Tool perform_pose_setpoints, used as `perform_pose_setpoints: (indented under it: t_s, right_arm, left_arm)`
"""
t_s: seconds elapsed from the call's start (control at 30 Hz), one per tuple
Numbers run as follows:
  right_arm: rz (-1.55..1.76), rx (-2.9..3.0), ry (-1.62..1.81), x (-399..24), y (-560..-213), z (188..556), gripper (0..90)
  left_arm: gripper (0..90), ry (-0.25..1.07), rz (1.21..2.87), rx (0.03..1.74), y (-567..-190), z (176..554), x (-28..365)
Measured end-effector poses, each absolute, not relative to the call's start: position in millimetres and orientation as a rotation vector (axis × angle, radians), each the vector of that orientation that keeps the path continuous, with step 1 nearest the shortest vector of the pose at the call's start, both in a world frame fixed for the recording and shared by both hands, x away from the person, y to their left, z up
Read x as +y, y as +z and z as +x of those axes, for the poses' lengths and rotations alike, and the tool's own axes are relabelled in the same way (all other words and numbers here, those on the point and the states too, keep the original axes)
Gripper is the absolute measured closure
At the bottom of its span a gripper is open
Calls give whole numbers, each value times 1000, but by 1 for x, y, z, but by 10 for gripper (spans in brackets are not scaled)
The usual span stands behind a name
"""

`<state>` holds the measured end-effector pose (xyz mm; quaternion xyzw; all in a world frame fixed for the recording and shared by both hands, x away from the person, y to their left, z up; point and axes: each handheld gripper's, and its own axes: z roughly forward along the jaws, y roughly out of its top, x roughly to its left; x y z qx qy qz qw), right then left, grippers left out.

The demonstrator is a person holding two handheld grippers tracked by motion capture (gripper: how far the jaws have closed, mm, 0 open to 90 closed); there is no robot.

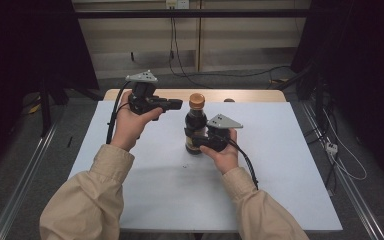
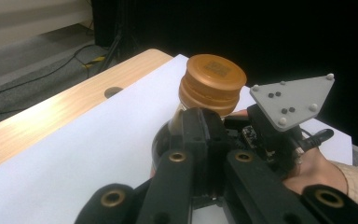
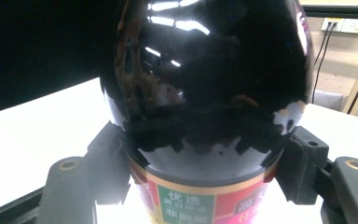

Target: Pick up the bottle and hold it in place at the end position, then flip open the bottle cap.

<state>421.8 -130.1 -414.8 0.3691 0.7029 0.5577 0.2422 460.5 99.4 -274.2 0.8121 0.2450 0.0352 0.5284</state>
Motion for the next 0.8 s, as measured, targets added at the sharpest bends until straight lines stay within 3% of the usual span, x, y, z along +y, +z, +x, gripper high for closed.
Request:
perform_pose_setpoints:
  t_s: [0.8]
  right_arm:
    - [1002, 1929, 1520, -130, -414, 422, 311]
  left_arm:
    - [900, 78, 1961, 590, -271, 469, 88]
